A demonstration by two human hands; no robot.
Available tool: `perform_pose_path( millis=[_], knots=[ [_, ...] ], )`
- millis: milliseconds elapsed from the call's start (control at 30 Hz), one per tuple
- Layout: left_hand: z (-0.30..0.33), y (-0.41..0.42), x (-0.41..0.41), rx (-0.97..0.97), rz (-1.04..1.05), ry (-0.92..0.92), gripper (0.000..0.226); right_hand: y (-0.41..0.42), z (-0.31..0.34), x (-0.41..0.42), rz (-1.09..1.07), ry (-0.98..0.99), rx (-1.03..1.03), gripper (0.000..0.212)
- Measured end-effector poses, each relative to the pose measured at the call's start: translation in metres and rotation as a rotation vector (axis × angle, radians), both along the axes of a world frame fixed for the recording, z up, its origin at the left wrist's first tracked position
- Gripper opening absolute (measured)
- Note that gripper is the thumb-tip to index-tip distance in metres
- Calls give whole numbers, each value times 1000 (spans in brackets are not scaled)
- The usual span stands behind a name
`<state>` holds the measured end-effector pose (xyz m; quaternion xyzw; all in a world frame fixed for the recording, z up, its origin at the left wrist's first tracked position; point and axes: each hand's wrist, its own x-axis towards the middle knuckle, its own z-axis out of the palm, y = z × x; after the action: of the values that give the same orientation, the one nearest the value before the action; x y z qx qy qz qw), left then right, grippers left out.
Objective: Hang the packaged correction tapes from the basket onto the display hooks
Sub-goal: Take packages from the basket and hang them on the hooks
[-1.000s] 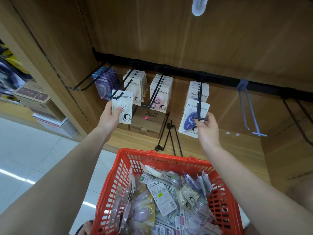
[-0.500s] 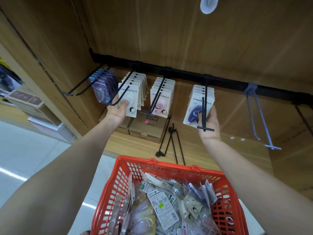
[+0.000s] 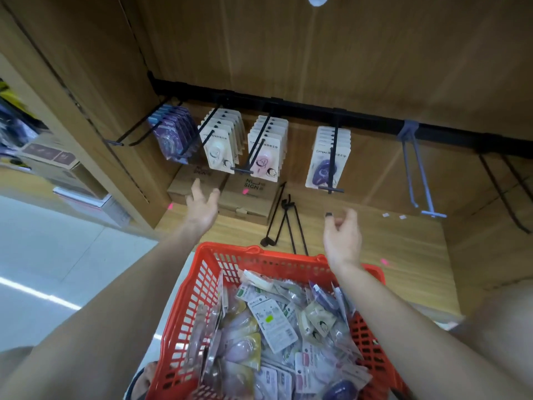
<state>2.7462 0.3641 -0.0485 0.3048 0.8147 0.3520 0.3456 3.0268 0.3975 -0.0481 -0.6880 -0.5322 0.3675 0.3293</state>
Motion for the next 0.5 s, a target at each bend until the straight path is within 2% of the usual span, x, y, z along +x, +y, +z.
perform_pose_path(
  millis=[167, 267, 333, 433, 500],
  knots=[
    [-36, -62, 59, -23, -179, 236, 36, -53, -35, 16, 111, -62, -42, 7],
    [-56, -91, 86, -62, -345, 378, 25, -74, -64, 31, 302, -228, -182, 12],
    [-70, -105, 99, -153, -493, 395, 33, -84, -81, 43, 426, -347, -367, 9],
    [-89, -123, 114, -337, -687, 388, 64, -94, -102, 60, 623, -473, -586, 42],
    [-98, -131, 124, -435, -803, 415, 80, -100, -108, 68, 679, -506, -618, 46]
  ],
)
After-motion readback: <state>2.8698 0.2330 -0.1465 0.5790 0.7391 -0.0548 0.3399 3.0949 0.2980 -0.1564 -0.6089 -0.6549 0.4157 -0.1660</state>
